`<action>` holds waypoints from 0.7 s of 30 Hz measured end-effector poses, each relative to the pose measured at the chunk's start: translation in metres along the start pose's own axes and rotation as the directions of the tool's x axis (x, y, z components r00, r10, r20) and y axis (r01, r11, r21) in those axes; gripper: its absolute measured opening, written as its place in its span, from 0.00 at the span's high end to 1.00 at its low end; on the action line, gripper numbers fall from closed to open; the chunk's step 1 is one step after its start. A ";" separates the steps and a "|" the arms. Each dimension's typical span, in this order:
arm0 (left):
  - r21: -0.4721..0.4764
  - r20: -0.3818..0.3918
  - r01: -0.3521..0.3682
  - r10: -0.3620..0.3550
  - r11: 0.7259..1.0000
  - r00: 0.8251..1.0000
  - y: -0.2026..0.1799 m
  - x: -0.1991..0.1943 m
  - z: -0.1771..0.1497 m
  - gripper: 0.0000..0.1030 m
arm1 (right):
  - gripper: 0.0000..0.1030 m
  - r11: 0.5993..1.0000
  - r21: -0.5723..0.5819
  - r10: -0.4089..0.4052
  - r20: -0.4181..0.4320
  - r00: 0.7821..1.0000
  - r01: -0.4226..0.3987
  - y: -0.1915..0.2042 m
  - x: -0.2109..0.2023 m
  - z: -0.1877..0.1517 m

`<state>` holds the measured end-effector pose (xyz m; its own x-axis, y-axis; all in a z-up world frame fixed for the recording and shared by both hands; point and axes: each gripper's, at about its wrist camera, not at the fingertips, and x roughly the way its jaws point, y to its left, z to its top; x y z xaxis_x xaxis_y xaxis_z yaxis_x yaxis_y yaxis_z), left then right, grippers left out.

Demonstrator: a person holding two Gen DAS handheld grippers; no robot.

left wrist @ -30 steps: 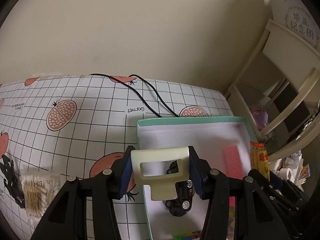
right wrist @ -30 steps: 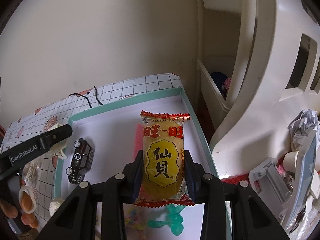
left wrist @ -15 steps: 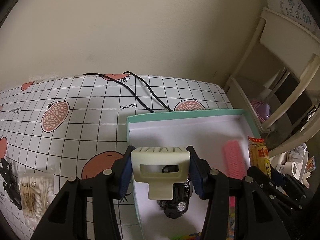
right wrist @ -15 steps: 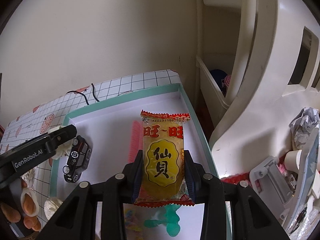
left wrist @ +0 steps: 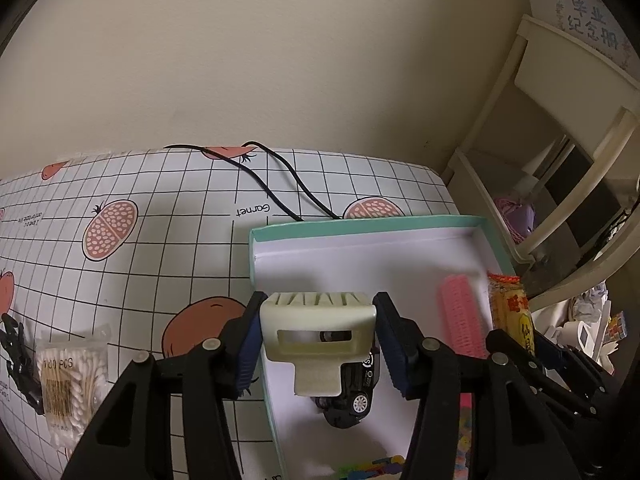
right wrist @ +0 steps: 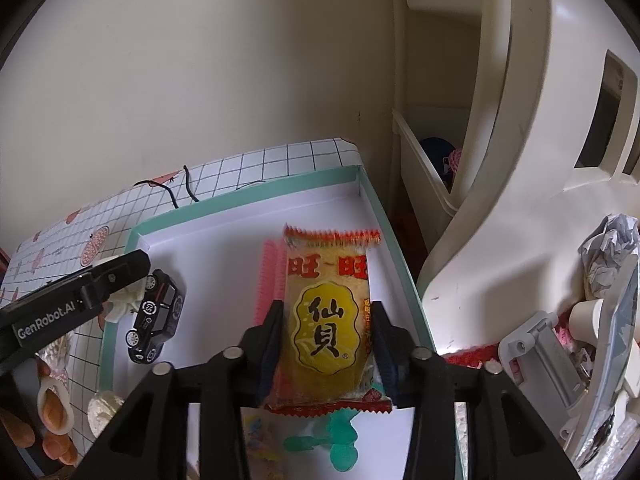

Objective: Organize objects
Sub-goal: 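Open the right tool to drop the packet while the left tool releases the frame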

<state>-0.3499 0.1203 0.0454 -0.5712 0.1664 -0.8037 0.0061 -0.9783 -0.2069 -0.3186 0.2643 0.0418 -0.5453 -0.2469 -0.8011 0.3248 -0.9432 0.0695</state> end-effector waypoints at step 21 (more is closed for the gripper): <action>-0.001 0.051 -0.021 0.021 1.000 0.998 0.004 -0.039 -0.005 0.41 | 0.51 0.999 -0.043 0.022 0.044 0.999 -0.020 0.018 -0.023 0.003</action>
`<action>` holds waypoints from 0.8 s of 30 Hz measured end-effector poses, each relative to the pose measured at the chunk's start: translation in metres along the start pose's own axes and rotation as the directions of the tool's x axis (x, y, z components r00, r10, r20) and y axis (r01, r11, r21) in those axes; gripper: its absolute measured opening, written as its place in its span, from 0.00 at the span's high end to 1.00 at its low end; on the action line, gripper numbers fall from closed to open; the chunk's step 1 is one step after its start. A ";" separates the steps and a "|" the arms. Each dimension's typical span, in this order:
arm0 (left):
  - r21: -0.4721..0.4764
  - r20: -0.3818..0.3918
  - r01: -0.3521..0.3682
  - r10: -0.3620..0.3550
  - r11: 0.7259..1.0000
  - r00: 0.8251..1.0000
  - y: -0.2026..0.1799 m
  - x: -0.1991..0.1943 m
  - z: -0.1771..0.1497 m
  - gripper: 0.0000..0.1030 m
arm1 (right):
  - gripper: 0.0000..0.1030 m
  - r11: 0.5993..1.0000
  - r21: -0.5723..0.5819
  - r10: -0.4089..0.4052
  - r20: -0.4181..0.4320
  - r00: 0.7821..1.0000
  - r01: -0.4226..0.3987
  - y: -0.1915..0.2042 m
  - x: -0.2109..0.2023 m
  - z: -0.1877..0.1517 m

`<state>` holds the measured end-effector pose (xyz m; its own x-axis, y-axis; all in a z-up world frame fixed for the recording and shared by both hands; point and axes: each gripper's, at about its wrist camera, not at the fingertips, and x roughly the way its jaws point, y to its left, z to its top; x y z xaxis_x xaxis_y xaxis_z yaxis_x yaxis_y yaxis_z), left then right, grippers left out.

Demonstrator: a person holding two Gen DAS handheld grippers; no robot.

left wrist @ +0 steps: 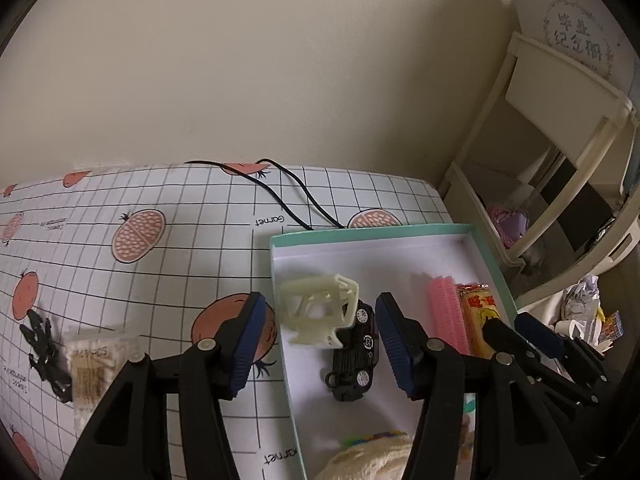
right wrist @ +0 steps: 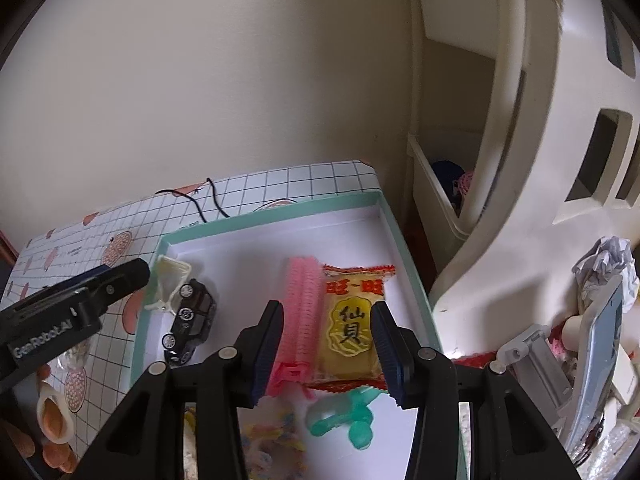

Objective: Organize objects
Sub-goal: 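Open the right tool to drop the packet while the left tool releases the frame, then move both tools back toward the cotton swab bag and black figure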

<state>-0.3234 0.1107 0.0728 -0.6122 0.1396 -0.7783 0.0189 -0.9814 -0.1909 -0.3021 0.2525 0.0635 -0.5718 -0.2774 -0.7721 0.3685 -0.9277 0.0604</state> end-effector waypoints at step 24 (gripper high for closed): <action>-0.060 -0.020 -0.031 0.029 0.998 0.999 0.036 -0.017 -0.022 0.15 | 0.10 1.000 -0.020 0.001 -0.015 1.000 -0.001 0.013 0.002 -0.009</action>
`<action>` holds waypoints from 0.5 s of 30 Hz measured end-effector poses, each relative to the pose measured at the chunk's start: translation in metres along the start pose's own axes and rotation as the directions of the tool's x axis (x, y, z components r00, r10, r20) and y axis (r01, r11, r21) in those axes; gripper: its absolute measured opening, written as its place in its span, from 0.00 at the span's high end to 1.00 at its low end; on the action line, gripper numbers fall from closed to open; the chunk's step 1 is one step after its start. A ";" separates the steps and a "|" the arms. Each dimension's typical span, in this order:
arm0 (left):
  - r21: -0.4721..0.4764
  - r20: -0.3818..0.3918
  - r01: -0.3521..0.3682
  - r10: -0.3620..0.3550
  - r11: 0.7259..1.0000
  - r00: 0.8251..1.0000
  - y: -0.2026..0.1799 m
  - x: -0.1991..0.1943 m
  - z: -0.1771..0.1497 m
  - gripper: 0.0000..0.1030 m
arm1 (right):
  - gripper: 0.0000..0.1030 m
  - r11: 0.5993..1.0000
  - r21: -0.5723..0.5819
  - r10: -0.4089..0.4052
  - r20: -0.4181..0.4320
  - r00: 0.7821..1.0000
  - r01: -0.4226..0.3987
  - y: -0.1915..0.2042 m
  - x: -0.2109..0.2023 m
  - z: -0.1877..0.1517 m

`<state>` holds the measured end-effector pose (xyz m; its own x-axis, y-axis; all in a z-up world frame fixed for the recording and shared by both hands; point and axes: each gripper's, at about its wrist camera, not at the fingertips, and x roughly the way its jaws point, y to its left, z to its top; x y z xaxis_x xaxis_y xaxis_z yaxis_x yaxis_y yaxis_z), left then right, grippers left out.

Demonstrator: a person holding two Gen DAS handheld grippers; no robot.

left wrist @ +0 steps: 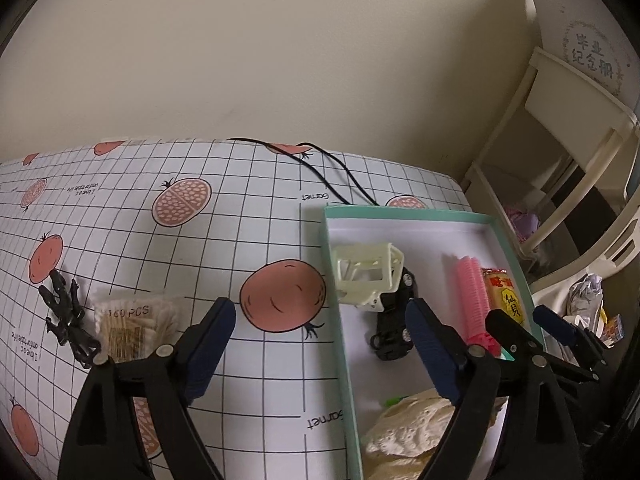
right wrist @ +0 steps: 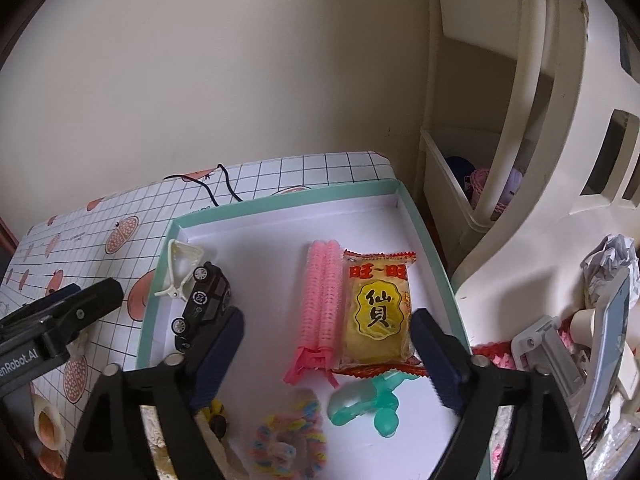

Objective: Organize objects
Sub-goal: 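Move both tools back toward the cotton swab bag and black figure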

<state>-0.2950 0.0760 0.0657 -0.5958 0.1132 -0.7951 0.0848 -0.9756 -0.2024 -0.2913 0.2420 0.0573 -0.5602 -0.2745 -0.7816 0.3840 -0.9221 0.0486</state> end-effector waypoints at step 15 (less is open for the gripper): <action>-0.005 -0.006 -0.040 0.040 0.999 0.999 0.020 -0.001 -0.001 0.00 | 0.00 1.000 0.003 -0.017 -0.014 1.000 0.017 0.000 0.006 -0.001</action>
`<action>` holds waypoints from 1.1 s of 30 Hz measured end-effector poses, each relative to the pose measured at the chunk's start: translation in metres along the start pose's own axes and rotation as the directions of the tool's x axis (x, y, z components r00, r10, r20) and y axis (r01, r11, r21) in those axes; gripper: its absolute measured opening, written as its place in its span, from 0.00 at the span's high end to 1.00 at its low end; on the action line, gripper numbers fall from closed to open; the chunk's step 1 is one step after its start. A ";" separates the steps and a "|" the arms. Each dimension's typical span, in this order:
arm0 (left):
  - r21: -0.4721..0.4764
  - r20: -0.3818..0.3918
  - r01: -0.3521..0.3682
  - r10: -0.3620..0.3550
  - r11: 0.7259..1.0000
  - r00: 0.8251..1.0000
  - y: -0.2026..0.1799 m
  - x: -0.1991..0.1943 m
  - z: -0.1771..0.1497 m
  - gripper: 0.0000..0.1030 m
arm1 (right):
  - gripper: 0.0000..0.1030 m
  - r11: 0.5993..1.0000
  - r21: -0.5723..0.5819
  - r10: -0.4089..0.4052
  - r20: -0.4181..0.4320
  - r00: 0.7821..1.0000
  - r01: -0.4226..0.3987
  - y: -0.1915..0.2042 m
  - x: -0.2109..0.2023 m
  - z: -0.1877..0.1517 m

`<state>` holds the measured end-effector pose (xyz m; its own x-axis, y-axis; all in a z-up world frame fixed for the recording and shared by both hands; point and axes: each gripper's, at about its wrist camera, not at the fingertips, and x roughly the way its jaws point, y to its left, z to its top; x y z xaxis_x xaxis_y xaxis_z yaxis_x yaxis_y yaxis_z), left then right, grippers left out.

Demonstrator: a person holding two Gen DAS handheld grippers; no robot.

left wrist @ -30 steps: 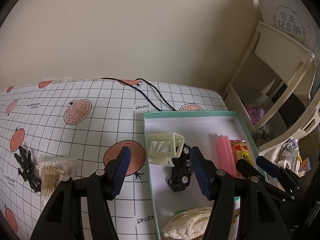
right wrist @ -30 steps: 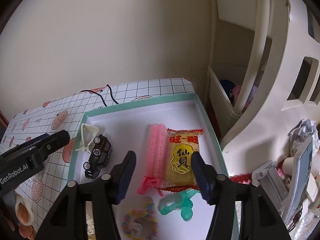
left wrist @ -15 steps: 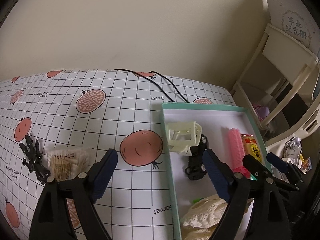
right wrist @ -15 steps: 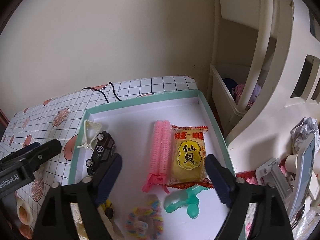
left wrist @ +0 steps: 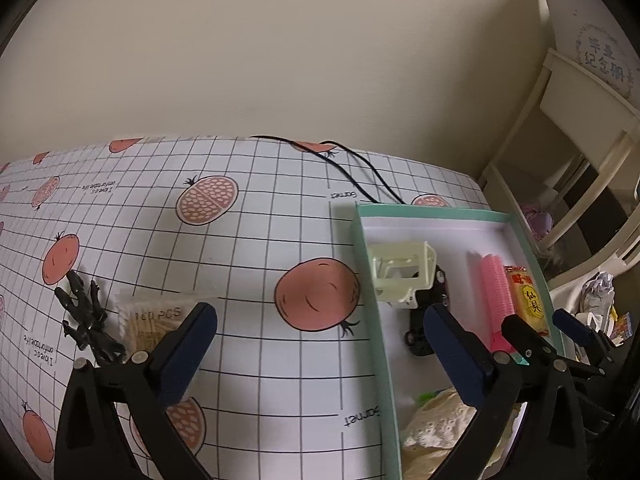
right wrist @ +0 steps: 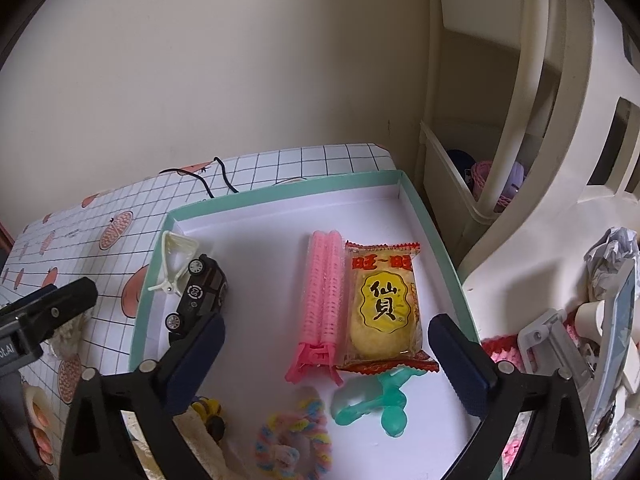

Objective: Organize objects
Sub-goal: 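Move both tools back toward the cotton swab bag and black figure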

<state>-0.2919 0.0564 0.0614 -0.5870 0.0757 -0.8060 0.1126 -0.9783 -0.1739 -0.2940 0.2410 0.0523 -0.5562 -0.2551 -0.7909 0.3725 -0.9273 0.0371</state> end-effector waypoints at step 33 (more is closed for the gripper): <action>-0.187 0.052 -0.114 0.125 0.976 0.991 0.181 -0.077 0.025 0.00 | 0.00 0.977 -0.130 0.186 0.119 0.975 -0.170 0.157 -0.054 0.016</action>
<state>-0.2469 -0.1312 0.1060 -0.6088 -0.0574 -0.7912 0.3266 -0.9271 -0.1840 -0.2174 0.1053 0.1107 -0.5617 -0.4537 -0.6918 0.5554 -0.8266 0.0911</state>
